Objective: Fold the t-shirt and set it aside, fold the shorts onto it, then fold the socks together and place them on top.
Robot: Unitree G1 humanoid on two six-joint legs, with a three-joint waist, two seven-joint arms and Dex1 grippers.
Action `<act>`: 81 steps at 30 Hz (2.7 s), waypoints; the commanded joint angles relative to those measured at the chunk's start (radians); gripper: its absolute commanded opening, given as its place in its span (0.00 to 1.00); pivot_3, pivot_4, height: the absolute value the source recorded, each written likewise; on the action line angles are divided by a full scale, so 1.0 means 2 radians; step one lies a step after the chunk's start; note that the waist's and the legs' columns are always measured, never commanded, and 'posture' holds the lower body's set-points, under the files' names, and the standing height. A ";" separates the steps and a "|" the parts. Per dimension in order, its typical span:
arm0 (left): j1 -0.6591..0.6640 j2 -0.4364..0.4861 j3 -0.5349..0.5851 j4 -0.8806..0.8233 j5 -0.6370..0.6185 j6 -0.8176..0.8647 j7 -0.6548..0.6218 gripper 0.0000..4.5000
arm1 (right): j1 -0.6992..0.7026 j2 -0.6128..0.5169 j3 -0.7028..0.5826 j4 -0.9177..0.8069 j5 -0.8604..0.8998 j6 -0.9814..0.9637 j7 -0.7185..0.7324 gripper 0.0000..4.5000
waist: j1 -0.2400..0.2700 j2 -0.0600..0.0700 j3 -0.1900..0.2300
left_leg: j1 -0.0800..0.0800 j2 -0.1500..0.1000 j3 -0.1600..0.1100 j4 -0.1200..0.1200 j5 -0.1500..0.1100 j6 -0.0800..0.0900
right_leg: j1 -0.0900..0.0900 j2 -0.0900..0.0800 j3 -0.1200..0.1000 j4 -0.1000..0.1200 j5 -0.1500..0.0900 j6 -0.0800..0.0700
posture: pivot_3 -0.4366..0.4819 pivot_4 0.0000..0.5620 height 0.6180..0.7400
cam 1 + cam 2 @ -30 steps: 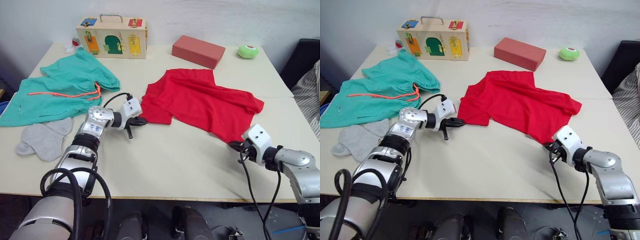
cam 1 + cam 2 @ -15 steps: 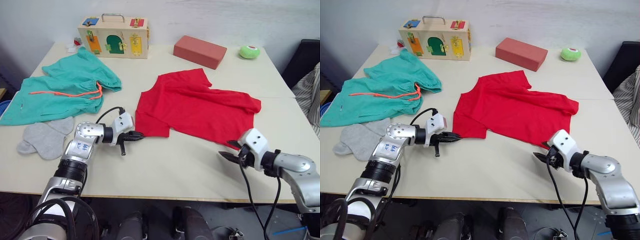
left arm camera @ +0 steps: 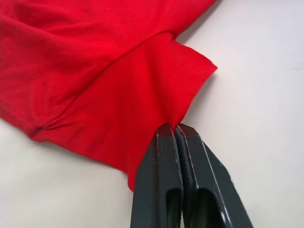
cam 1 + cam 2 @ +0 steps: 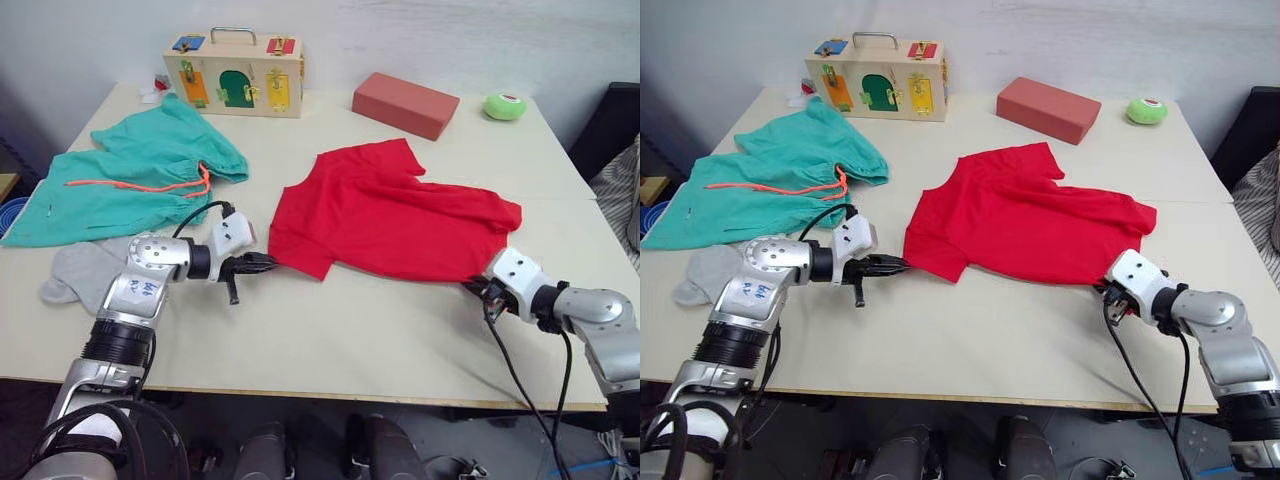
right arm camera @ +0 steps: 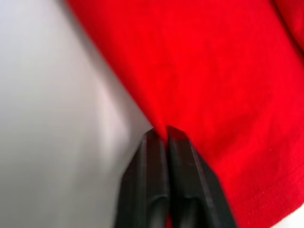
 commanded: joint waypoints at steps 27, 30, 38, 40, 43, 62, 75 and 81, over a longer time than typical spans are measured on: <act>0.282 0.172 0.117 -0.290 -0.175 0.091 -0.077 0.00 | 0.252 -0.151 -0.128 -0.078 0.119 0.015 0.247 0.00 | 0.014 0.002 0.001 | 0.001 0.001 -0.001 -0.006 -0.002 -0.001 | 0.000 0.000 -0.001 -0.004 -0.001 -0.001 | 0.48 0.27 1.00; 0.254 0.189 0.110 -0.275 -0.183 0.103 -0.097 0.00 | 0.279 -0.156 -0.165 -0.100 0.152 0.069 0.261 0.00 | 0.013 0.002 0.001 | 0.001 0.001 -0.001 -0.006 -0.002 -0.001 | 0.000 0.000 -0.001 -0.004 -0.001 -0.001 | 0.48 0.27 1.00; 0.155 0.218 0.056 -0.216 -0.181 0.137 -0.140 0.00 | 0.283 -0.177 -0.195 -0.122 0.188 0.147 0.289 0.00 | 0.009 0.003 0.001 | 0.001 0.001 0.000 -0.006 -0.002 -0.001 | -0.001 0.001 0.000 -0.003 -0.001 -0.001 | 0.48 0.27 1.00; 0.135 0.218 0.041 -0.203 -0.173 0.134 -0.147 0.00 | 0.271 -0.180 -0.190 -0.123 0.192 0.158 0.291 0.00 | 0.010 0.003 0.001 | 0.001 0.001 0.000 -0.006 -0.002 -0.001 | -0.001 0.001 0.000 -0.003 -0.001 -0.001 | 0.48 0.27 1.00; 0.078 0.190 0.007 -0.161 -0.156 0.125 -0.149 0.00 | 0.233 -0.184 -0.159 -0.120 0.193 0.180 0.284 0.00 | 0.011 0.003 0.002 | 0.000 0.001 0.000 -0.006 -0.002 -0.001 | -0.001 0.001 0.000 -0.003 -0.001 -0.001 | 0.48 0.27 1.00; 0.008 0.104 -0.028 -0.055 -0.105 0.095 -0.128 0.10 | 0.161 -0.117 -0.149 -0.143 0.221 0.257 0.191 0.09 | 0.011 0.003 0.002 | -0.001 0.000 0.000 -0.002 -0.001 -0.001 | -0.002 0.001 0.000 -0.001 -0.001 -0.001 | 0.48 0.27 1.00; 0.129 0.068 0.129 -0.175 -0.220 0.099 -0.046 0.76 | 0.246 0.003 -0.339 -0.297 0.276 0.186 0.096 0.78 | 0.010 0.003 0.002 | 0.000 0.001 0.000 -0.002 -0.001 -0.001 | -0.001 0.001 0.000 -0.001 -0.001 -0.001 | 0.48 0.27 1.00; 0.208 0.080 0.050 -0.269 -0.188 0.042 -0.093 0.48 | 0.275 0.049 -0.209 -0.375 0.237 0.124 0.078 0.39 | 0.010 0.003 0.001 | 0.002 0.001 0.000 -0.006 -0.001 -0.002 | 0.000 0.001 0.001 -0.002 -0.001 -0.001 | 0.48 0.27 1.00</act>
